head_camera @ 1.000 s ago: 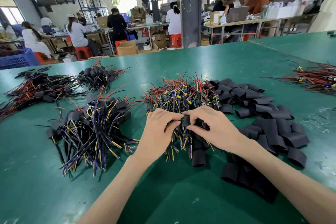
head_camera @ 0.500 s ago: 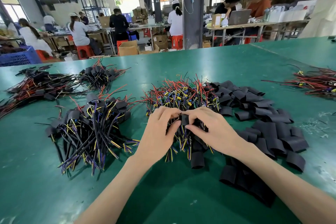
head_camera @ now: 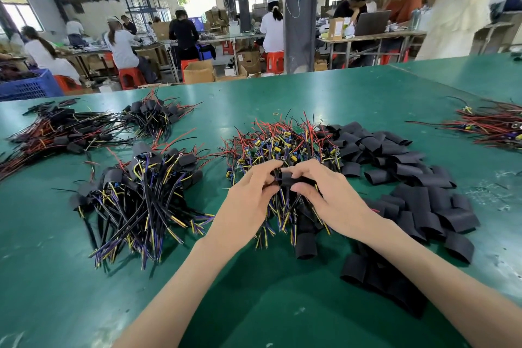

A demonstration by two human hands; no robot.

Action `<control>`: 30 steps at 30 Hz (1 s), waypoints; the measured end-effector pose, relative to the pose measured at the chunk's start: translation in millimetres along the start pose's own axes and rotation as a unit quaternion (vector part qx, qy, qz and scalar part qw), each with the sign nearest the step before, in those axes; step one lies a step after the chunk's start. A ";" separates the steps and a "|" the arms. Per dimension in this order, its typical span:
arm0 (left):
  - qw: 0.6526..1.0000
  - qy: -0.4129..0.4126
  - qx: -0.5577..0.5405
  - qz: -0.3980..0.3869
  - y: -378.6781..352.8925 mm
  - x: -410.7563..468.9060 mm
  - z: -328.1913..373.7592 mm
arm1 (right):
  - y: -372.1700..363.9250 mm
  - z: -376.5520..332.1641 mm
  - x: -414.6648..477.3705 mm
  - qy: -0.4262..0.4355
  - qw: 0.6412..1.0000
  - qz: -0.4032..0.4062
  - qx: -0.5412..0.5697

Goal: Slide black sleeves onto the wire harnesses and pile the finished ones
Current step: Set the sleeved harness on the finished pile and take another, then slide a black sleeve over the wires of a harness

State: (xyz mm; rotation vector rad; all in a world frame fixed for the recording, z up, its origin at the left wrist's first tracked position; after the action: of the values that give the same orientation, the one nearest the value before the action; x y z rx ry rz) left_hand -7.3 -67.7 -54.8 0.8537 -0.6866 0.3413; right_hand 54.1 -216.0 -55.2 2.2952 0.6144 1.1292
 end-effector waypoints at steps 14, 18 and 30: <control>0.919 0.138 0.217 0.299 112.4 24.2 -44.5 | 39.5 15.6 6.4 -0.066 0.945 0.216 -0.236; 0.878 0.267 0.268 0.292 138.1 16.0 -89.7 | 39.0 31.3 5.7 -0.124 0.934 0.187 -0.278; 0.899 0.204 0.354 0.157 123.2 8.9 -109.2 | 57.3 63.6 0.9 -0.304 0.895 0.145 -0.294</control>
State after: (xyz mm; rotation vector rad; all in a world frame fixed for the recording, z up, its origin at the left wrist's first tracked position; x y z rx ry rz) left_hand -21.1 94.5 -28.7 1.3090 -0.2885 1.0757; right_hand 116.3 -274.8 -53.0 2.0462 -0.2902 0.5320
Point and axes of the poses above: each hand's wrist, its own x-axis towards the middle knuckle, its own y-axis out of the back of the hand, z = x × y, the point moved 4 cm from there along x, towards the middle knuckle, and after that the axes turned 1 degree about z, right-handed, at the moved point
